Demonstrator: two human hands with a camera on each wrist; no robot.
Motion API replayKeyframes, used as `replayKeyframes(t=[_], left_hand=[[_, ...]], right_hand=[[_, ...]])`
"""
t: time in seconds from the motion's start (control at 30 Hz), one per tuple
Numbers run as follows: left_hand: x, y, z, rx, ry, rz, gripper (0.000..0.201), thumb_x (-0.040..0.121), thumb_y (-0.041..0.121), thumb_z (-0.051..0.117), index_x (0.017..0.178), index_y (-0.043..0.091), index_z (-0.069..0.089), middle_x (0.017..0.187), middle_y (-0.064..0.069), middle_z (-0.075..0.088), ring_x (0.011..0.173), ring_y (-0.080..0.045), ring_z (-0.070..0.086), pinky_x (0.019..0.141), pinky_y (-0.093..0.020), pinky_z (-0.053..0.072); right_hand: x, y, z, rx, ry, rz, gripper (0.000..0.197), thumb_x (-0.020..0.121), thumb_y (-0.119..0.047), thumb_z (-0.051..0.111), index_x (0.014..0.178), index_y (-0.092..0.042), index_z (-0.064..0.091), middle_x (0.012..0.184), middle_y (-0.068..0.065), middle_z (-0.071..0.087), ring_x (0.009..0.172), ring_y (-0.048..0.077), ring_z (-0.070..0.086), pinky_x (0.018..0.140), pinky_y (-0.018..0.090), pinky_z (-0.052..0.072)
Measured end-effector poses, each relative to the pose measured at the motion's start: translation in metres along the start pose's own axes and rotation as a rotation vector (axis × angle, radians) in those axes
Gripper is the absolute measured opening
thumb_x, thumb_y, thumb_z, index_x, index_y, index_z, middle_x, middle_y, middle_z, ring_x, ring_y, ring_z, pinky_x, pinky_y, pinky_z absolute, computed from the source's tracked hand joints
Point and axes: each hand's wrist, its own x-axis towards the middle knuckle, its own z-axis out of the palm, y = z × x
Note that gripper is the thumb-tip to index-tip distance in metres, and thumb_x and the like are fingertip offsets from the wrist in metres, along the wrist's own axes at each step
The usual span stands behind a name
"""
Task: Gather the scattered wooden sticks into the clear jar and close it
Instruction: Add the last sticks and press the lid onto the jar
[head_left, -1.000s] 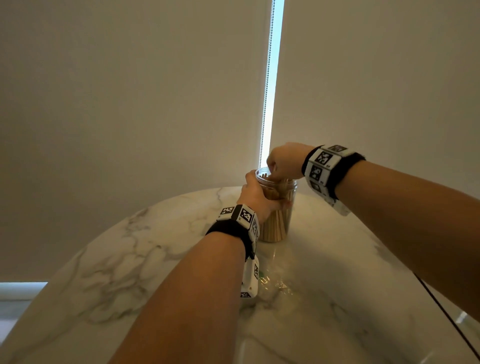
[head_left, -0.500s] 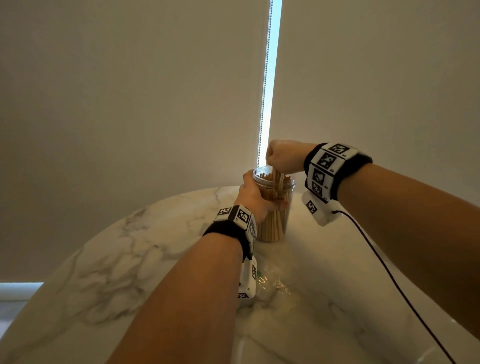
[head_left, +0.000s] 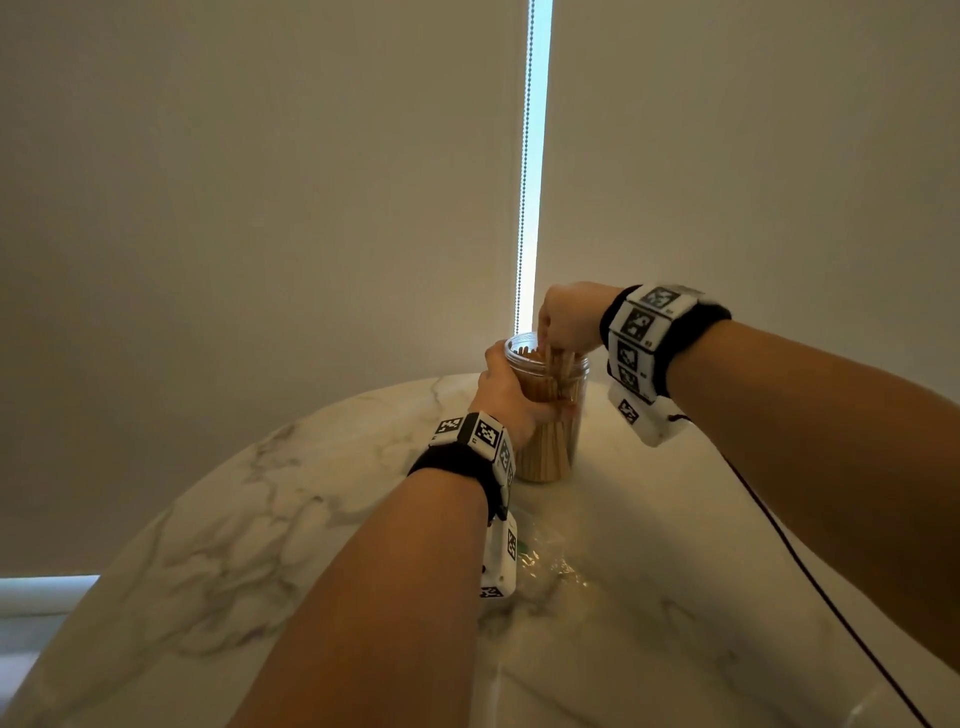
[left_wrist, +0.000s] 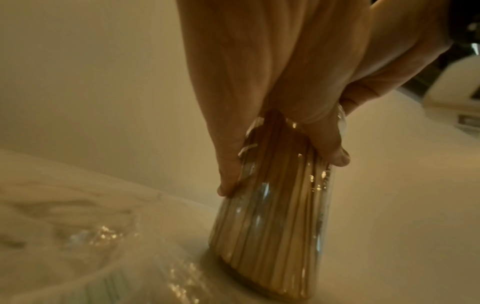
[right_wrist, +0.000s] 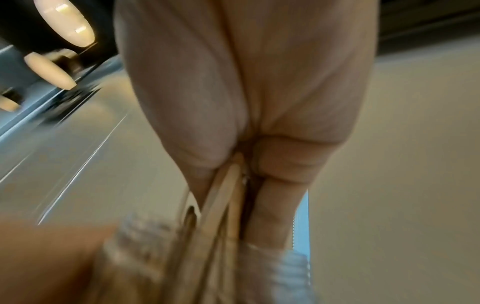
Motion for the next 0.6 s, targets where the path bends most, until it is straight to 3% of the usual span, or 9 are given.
replayKeyframes(t=[0.1, 0.17, 0.27, 0.37, 0.43, 0.5, 0.6], left_hand=[[0.001, 0.000, 0.000, 0.004, 0.011, 0.003, 0.119, 0.061, 0.036, 0.092, 0.150, 0.029, 0.013, 0.137, -0.002, 0.051, 0.124, -0.023, 0.052, 0.104, -0.045, 0.048], [0.002, 0.000, -0.001, 0.006, 0.009, 0.000, 0.122, 0.058, 0.038, 0.093, 0.150, 0.029, 0.013, 0.138, -0.002, 0.051, 0.125, -0.024, 0.051, 0.105, -0.045, 0.047], [0.002, 0.000, -0.001, 0.004, -0.009, -0.010, 0.125, 0.052, 0.041, 0.093, 0.148, 0.033, 0.013, 0.136, -0.002, 0.052, 0.124, -0.025, 0.053, 0.102, -0.048, 0.049], [0.001, 0.001, -0.001, 0.010, -0.006, -0.017, 0.123, 0.050, 0.044, 0.091, 0.145, 0.038, 0.014, 0.132, -0.001, 0.053, 0.121, -0.026, 0.054, 0.098, -0.049, 0.051], [0.000, 0.002, 0.000, 0.012, -0.009, -0.017, 0.123, 0.050, 0.044, 0.091, 0.145, 0.038, 0.014, 0.133, -0.001, 0.052, 0.123, -0.026, 0.053, 0.098, -0.049, 0.051], [0.000, 0.001, -0.001, 0.018, -0.002, -0.016, 0.124, 0.053, 0.040, 0.093, 0.148, 0.035, 0.013, 0.135, -0.002, 0.051, 0.123, -0.026, 0.053, 0.100, -0.048, 0.050], [0.000, 0.000, -0.001, 0.021, 0.004, -0.015, 0.124, 0.057, 0.036, 0.093, 0.150, 0.032, 0.012, 0.136, -0.002, 0.051, 0.123, -0.025, 0.053, 0.102, -0.046, 0.049]], right_hand=[[0.002, 0.006, -0.010, 0.145, -0.046, 0.024, 0.020, 0.092, -0.020, 0.067, 0.107, -0.010, 0.075, 0.097, 0.004, 0.076, 0.085, 0.016, 0.073, 0.079, 0.031, 0.062], [0.000, 0.012, -0.012, 0.238, -0.057, 0.011, 0.015, 0.093, -0.017, 0.065, 0.103, -0.011, 0.075, 0.096, 0.003, 0.075, 0.082, 0.014, 0.072, 0.076, 0.029, 0.061], [-0.002, 0.007, 0.000, 0.095, -0.006, -0.063, 0.021, 0.094, -0.010, 0.057, 0.098, -0.020, 0.074, 0.103, -0.003, 0.073, 0.085, 0.012, 0.065, 0.071, 0.024, 0.052], [-0.003, -0.004, 0.011, -0.026, -0.016, -0.149, 0.024, 0.099, -0.021, 0.053, 0.117, -0.022, 0.069, 0.116, -0.003, 0.066, 0.094, 0.015, 0.055, 0.078, 0.025, 0.042], [-0.006, -0.003, 0.006, 0.083, -0.020, -0.124, 0.028, 0.101, -0.032, 0.051, 0.123, -0.020, 0.065, 0.119, -0.003, 0.064, 0.098, 0.016, 0.057, 0.083, 0.027, 0.043], [-0.007, 0.003, 0.000, 0.224, 0.013, -0.078, 0.019, 0.097, -0.027, 0.060, 0.112, -0.018, 0.070, 0.110, -0.004, 0.070, 0.090, 0.012, 0.065, 0.077, 0.023, 0.049], [-0.005, 0.007, -0.003, 0.191, -0.052, -0.063, 0.004, 0.088, -0.024, 0.073, 0.091, -0.025, 0.076, 0.086, -0.009, 0.070, 0.082, 0.011, 0.064, 0.063, 0.021, 0.046]])
